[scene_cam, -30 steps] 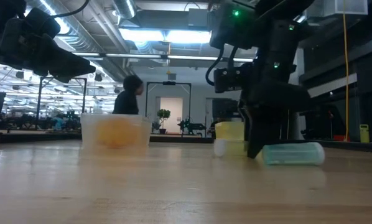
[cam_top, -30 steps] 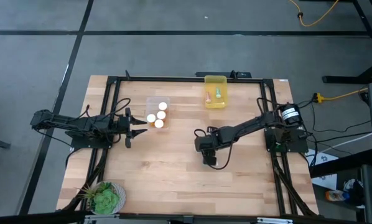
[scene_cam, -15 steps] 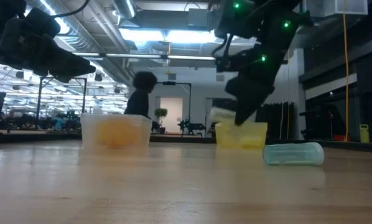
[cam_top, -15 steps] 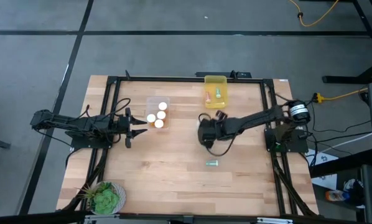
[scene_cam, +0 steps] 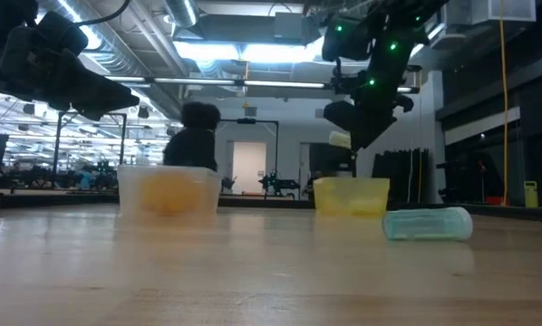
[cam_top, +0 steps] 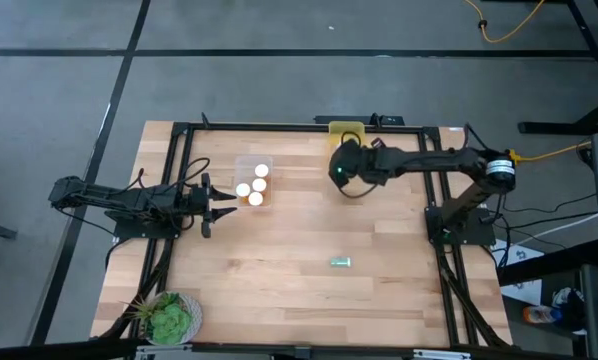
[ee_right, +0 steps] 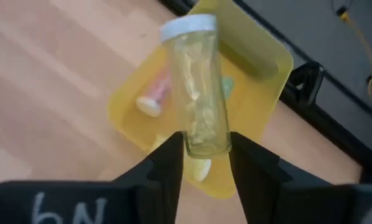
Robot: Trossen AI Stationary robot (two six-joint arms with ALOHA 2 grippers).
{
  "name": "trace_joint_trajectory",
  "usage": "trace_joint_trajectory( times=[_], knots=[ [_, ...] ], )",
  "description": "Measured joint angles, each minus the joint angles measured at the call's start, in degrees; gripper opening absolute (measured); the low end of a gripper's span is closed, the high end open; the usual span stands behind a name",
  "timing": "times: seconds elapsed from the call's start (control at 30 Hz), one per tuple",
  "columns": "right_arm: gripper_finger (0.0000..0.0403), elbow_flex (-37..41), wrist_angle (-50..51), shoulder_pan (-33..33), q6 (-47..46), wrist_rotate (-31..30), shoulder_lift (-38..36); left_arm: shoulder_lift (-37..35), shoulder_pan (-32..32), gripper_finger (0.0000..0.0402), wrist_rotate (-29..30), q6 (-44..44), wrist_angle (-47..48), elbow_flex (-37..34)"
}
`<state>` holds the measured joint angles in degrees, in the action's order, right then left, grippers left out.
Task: Pick and place medicine bottles into bin by pill shape (circle, oval)
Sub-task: Put the small yellow bottle into the yellow bin, then put the small green pill bottle into the yellow bin
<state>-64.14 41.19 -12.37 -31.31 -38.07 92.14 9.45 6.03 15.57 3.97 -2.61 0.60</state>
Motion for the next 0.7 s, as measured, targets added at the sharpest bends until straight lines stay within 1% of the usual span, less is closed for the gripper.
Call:
trace_joint_trajectory(
  times=[0.2,0.3,0.4,0.5,0.6,0.7],
  knots=[
    [0.0167,0.0,-1.3,-5.9,0.2,4.8,0.0,0.0,0.0,0.0149,0.0,0.0,0.0,0.0],
    [0.0184,0.0,-1.3,-7.2,0.2,6.5,0.0,0.0,0.0,0.0149,0.0,0.0,0.0,0.0],
    [0.0191,0.0,-1.3,-7.0,1.3,10.1,-0.1,0.0,0.0,0.0149,0.0,0.0,0.0,0.0],
    [0.0191,0.0,-2.1,-4.3,4.3,15.7,-0.9,0.0,0.0,0.0149,0.0,0.0,0.0,0.0],
    [0.0187,0.0,-2.1,-0.4,6.8,24.0,-1.8,0.0,0.0,0.0149,0.0,0.0,0.0,0.0],
    [0.0182,0.0,-2.0,4.5,7.9,33.5,-2.0,0.0,0.0,0.0149,0.0,0.0,0.0,0.0]
  ],
)
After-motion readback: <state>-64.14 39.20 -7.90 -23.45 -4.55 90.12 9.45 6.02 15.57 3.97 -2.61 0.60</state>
